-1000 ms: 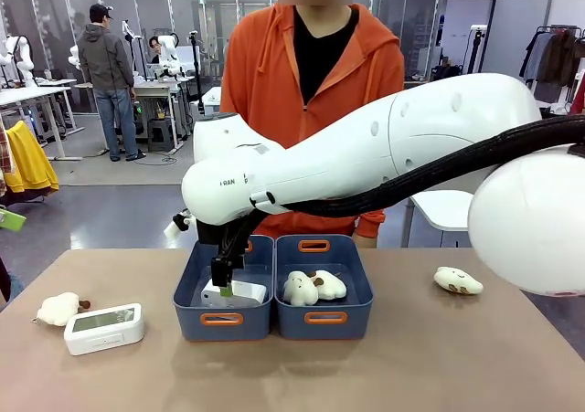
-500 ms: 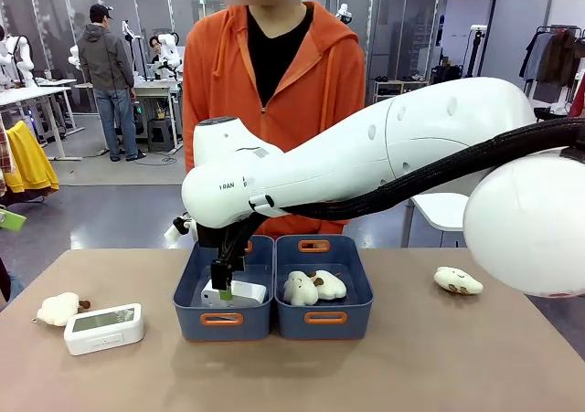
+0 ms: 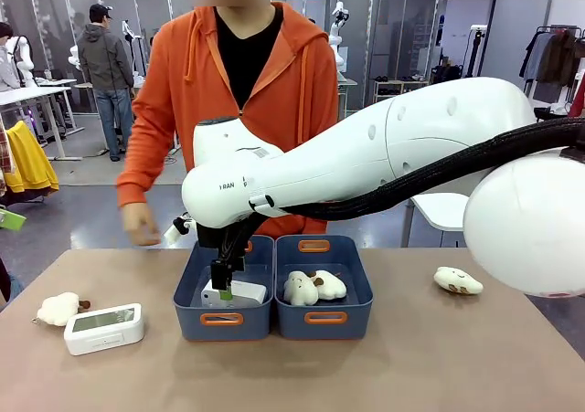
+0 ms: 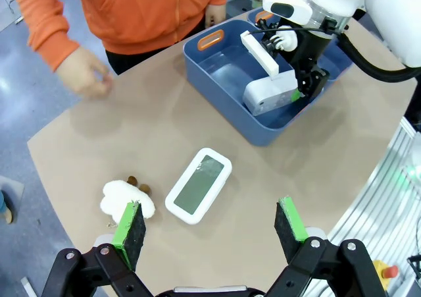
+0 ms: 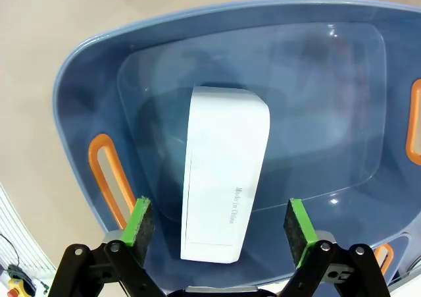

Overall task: Sort the digital clocks into the basket.
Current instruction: Pick up the Digital clock from the table and place it into the empty Plastic storage basket.

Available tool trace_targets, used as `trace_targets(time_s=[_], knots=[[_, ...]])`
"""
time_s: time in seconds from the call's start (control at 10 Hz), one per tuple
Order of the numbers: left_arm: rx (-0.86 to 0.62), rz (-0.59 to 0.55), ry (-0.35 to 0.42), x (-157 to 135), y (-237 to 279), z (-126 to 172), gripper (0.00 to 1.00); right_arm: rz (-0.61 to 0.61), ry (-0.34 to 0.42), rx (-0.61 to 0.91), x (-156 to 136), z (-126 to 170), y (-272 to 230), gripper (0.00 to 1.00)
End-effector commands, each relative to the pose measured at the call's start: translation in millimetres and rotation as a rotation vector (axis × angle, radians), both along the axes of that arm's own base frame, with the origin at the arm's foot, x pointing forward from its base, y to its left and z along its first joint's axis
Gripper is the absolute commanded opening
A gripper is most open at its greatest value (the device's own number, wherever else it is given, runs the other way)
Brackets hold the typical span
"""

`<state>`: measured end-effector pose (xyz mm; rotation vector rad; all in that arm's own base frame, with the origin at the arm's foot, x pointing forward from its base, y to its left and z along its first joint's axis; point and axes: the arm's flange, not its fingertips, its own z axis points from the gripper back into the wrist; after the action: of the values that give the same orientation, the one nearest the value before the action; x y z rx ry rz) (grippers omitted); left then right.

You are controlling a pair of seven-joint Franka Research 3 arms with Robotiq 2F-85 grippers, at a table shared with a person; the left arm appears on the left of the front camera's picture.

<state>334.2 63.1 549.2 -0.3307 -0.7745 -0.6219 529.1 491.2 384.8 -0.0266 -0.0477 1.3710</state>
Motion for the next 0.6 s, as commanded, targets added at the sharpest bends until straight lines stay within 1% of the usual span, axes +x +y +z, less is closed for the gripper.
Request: trace_targets(time_s=[0.0, 0.1, 0.2, 0.4, 0.5], knots=[[-0.004, -0.010, -0.003, 1.3, 0.6, 0.6, 1.00, 0.000, 0.000, 0.000, 0.0, 0.0, 0.0, 1.00], [-0.004, -0.010, -0.003, 1.3, 0.6, 0.6, 1.00, 0.056, 0.004, 0.080, -14.0, 32.7, -33.7, 1.00], [-0.004, -0.010, -0.003, 1.3, 0.6, 0.6, 1.00, 0.119, 0.031, 0.072, -28.1, 57.2, -64.6, 1.00], [-0.004, -0.010, -0.003, 1.3, 0.6, 0.6, 1.00, 0.101, 0.016, 0.204, -46.4, 98.0, -129.8, 1.00], [-0.004, -0.010, -0.003, 1.3, 0.6, 0.6, 1.00, 0.086, 0.022, 0.260, -51.8, 107.1, -154.0, 1.00]])
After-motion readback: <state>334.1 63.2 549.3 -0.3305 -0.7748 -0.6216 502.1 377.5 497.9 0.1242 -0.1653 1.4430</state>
